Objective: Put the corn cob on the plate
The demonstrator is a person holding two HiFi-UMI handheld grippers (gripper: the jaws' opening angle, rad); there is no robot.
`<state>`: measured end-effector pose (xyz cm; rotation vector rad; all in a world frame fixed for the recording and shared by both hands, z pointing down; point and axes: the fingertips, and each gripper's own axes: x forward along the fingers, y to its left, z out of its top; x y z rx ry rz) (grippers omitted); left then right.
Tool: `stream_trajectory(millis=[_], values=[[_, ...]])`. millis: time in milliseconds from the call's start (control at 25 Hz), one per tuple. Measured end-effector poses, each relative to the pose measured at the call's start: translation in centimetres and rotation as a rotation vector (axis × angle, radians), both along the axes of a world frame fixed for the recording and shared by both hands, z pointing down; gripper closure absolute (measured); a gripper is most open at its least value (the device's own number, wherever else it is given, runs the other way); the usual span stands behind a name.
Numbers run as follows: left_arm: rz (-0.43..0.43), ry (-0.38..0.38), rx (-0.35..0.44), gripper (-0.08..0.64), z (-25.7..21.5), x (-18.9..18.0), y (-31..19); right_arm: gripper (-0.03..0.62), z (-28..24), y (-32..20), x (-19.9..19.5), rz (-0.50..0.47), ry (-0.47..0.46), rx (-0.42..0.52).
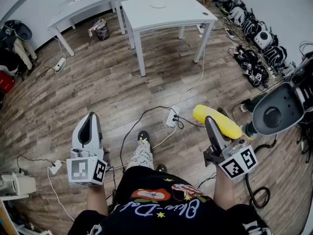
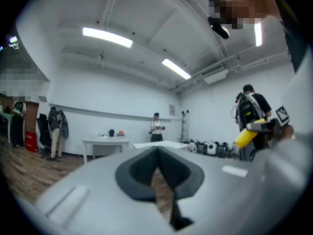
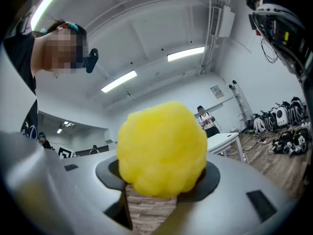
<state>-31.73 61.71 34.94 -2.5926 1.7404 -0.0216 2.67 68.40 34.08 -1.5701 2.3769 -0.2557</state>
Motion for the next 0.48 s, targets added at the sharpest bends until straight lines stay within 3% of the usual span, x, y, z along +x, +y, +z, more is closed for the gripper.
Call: stream_trajectory(millis=[120, 280, 480], values=[[-0.012, -0.013, 0.030, 0.566, -0.3, -0.1, -5.2, 0.336, 0.4, -4.3, 0.4, 0.011, 0.000, -0.004], [0.002, 0.038, 0.047, 0.566, 0.6, 0.9, -13.3, 0.336, 0.0, -11.2, 0.7, 0.004, 0.012, 0.009], [0.081, 0.056, 0.047, 0.566, 0.3, 2.1, -25.2, 0.335, -1.3, -23.5, 0.2, 0.029, 0.064, 0.003]])
